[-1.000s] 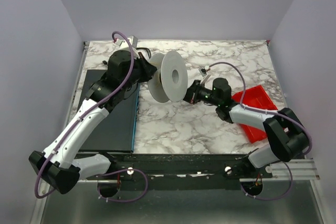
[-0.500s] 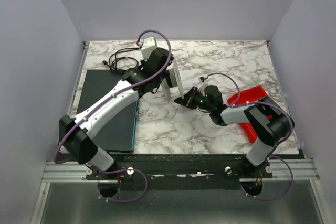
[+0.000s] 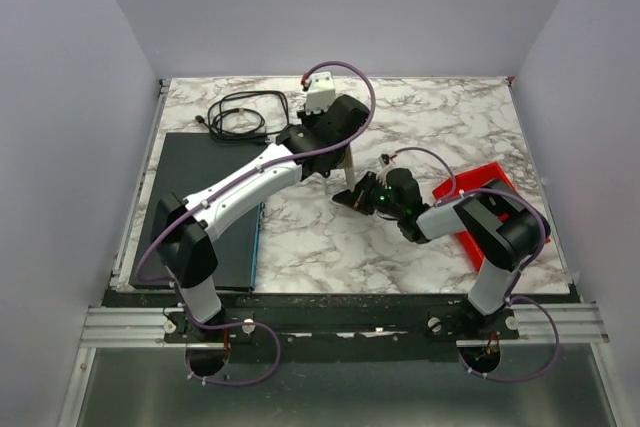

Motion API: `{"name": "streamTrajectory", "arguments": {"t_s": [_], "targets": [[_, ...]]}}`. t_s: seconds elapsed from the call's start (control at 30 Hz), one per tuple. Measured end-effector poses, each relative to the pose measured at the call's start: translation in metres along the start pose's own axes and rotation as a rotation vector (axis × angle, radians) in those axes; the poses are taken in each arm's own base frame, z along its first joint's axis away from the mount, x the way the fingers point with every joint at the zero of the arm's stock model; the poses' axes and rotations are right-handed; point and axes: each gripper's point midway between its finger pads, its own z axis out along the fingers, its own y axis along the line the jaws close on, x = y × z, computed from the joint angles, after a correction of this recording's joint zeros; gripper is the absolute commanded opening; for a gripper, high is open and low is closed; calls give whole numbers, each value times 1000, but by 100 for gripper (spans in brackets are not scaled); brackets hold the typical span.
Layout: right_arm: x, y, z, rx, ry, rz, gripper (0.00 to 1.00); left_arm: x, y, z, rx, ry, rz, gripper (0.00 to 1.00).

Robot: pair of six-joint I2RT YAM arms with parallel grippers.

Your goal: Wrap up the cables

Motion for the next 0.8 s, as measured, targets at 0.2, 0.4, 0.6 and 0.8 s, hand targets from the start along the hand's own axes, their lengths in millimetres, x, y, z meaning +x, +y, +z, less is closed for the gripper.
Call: {"name": "streamTrajectory", "arguments": {"t_s": [0.2,0.4,0.6,0.8], "targets": [[1,-7,-2,24,-9,5,1,2,-21,4,-4,-27,133,0],[-2,-5,-5,34,-17,7,8,-3,-41,5,-4,-33,243,0],[-3,9,-9,-6,-15,-33,8,-7,-31,13,-36,-33,226,0],[-6,17,-18,-5,-10,-149,1,2,-17,14,-15,-11,202,0]]}}
